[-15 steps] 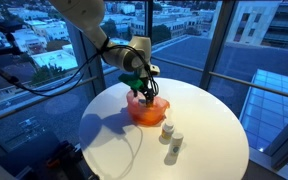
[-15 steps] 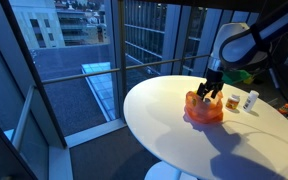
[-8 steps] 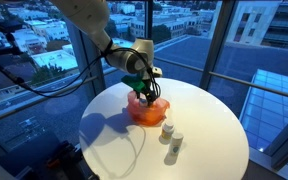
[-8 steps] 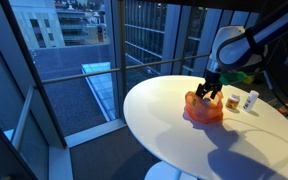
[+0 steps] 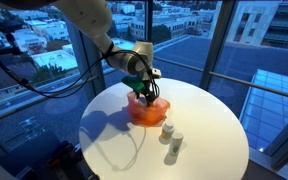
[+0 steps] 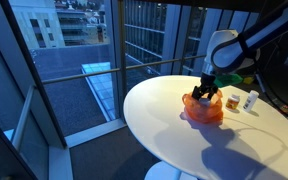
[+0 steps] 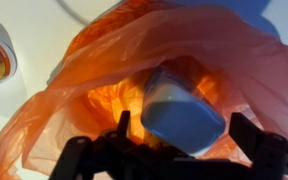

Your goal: Remove the blue container from the plastic bag and put it on the table

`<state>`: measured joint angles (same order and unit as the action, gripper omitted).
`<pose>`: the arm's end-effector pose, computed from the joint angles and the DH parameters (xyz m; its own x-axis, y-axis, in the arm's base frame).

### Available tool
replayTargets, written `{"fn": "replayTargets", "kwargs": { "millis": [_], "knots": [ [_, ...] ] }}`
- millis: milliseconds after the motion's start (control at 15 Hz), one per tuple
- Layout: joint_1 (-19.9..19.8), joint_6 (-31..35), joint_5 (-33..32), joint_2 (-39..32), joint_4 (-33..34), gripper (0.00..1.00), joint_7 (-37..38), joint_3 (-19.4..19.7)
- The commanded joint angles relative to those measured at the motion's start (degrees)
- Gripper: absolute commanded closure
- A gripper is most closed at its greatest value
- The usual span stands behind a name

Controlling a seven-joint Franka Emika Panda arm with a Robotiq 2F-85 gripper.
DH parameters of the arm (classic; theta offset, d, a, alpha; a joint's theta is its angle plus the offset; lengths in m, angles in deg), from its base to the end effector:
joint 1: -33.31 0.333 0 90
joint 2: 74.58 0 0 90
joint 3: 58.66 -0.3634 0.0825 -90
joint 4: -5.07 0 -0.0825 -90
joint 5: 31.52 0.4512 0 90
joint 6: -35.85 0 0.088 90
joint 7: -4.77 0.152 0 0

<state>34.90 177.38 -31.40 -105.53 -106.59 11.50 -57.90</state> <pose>0.6822 0.0099 0.1402 0.9946 -0.1027 -0.0180 -0.1025 -0.9947 0.0077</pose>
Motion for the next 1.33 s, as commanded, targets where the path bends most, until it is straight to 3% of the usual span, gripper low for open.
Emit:
{"fn": "replayTargets", "kwargs": {
  "millis": [0, 733, 867, 933, 1000, 1067, 1133, 1200, 1267],
  "knots": [
    [1.94, -3.61, -0.34, 0.23, 1.64, 0.0, 4.34, 1.04],
    [5.18, -7.68, -1.81, 0.73, 1.54, 0.0, 13.79, 3.64],
    [5.38, -7.18, -2.21, 0.56, 1.65, 0.28, 14.48, 4.08],
    [5.43, -6.77, -2.52, 0.43, 1.71, 0.34, 14.68, 4.28],
    [5.33, -6.46, -2.66, 0.28, 1.83, 0.35, 14.54, 4.31],
    [5.26, -6.19, -2.79, 0.08, 2.01, 0.19, 14.37, 4.38],
    [5.19, -6.0, -2.83, 0.03, 2.13, 0.18, 14.2, 4.4],
    [5.16, -5.92, -2.9, -0.03, 2.19, 0.46, 14.18, 4.46],
    [5.15, -5.75, -3.04, 0.15, 2.06, 0.51, 14.06, 4.5]
  ]
}}
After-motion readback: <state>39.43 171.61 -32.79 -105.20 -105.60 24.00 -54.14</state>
